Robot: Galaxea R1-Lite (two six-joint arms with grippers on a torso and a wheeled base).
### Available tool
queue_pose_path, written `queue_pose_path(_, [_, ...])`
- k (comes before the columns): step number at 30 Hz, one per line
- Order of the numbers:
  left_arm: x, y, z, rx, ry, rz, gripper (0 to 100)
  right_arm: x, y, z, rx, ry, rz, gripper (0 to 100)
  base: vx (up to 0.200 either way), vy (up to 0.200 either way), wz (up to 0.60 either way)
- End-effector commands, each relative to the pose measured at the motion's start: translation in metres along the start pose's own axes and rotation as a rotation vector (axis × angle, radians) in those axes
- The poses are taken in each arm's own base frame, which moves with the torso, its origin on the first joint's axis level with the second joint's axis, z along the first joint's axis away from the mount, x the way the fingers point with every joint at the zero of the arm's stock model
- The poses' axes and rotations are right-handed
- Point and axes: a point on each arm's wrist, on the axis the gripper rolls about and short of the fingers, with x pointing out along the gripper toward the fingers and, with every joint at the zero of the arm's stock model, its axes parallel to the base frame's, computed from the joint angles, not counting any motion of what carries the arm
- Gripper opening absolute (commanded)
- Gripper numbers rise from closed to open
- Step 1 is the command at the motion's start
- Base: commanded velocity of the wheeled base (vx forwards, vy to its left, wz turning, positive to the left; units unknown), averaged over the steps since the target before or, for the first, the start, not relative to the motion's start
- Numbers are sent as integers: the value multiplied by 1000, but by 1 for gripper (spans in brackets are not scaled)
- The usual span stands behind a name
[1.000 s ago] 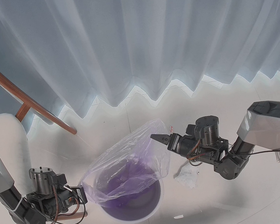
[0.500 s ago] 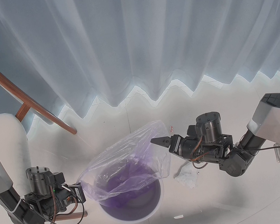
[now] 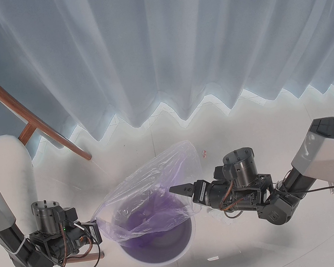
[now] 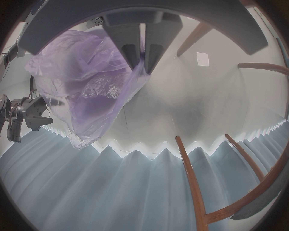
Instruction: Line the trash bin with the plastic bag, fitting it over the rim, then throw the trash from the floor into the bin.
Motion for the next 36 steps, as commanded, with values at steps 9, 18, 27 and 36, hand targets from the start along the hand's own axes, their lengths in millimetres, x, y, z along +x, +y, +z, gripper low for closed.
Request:
queue_pose_path(9, [2, 0, 2, -2, -12, 7, 0, 1, 0, -9, -5, 15, -18, 0, 0, 0, 0])
queue_pose_path(18, [-14, 1, -21, 32, 66, 27, 0, -1, -2, -24, -54, 40, -52, 0, 0, 0, 0])
queue_pose_path(27, [-19, 5, -38, 71, 154, 46, 0, -7, -15, -56, -155, 149, -107, 0, 0, 0, 0])
queue_pose_path(36, [-20, 6, -51, 101, 217, 68, 0, -14, -24, -68, -201, 198, -141, 0, 0, 0, 0])
